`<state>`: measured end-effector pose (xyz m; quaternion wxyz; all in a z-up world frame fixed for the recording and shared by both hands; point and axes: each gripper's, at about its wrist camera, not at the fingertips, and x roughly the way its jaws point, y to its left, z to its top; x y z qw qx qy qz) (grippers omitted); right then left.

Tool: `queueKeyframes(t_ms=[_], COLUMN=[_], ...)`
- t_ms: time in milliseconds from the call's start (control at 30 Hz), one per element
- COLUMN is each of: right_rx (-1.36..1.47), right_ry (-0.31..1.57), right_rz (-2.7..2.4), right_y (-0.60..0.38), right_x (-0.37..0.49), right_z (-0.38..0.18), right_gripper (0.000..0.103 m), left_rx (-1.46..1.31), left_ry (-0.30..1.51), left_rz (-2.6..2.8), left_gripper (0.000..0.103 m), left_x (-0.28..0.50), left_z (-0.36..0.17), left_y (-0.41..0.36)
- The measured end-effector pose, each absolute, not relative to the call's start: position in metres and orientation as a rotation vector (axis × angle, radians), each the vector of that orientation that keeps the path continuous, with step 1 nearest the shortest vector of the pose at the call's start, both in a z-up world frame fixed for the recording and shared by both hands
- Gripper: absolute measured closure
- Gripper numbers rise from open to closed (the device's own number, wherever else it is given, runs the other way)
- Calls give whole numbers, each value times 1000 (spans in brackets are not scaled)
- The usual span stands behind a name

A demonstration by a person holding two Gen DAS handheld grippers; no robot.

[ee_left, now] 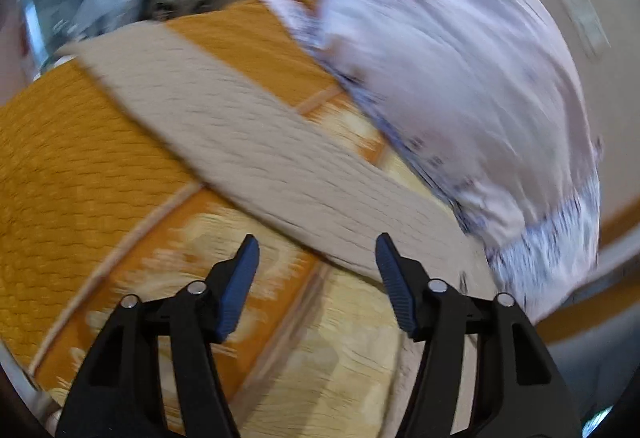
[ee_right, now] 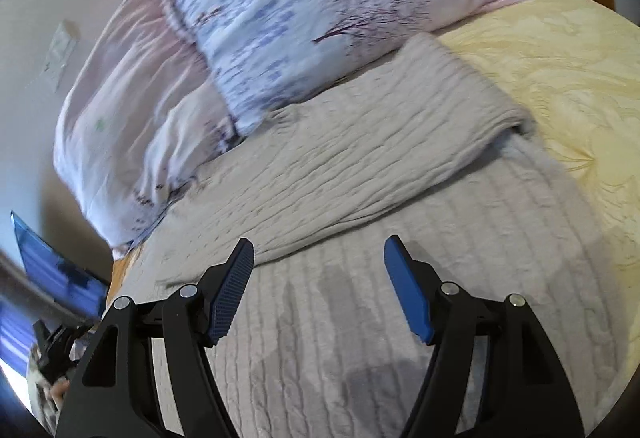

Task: Fold small clothes

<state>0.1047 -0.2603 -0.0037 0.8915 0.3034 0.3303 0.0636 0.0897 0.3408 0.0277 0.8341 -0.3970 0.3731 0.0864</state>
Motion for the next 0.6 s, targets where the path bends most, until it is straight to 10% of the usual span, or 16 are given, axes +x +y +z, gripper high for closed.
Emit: queueKeyframes(t_ms=[600], right_rx=[594], right_ry=[693], right_rz=[177], right_y=[-251], right_x=[103], right_z=[-7], right_gripper=[34], left_rx=[-1220], left_ry=[648], left_rz=[285], left_gripper=[60], left_x=[92], left_z=[-6], left_y=[415])
